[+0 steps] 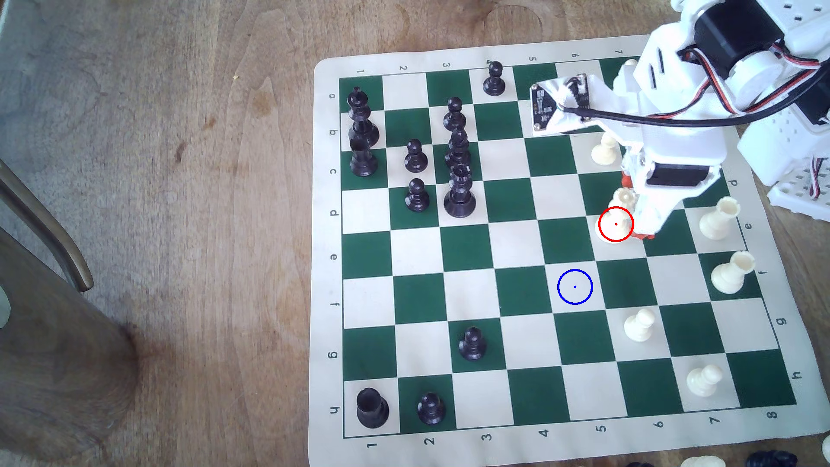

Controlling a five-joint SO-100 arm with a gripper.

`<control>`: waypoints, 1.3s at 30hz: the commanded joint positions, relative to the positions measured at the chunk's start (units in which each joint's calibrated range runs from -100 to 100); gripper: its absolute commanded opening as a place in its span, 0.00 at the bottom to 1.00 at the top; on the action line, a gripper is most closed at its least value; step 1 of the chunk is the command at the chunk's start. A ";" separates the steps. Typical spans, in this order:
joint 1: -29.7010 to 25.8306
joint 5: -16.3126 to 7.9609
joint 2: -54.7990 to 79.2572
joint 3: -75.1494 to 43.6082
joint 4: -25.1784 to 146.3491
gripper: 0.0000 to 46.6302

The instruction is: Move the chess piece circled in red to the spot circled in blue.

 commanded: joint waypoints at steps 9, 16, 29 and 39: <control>0.52 -0.15 -2.69 2.72 -5.29 0.33; 0.52 0.15 -3.80 1.91 -4.14 0.29; 0.13 0.05 -4.39 1.46 -4.30 0.20; -0.03 0.00 -4.64 1.82 -4.71 0.00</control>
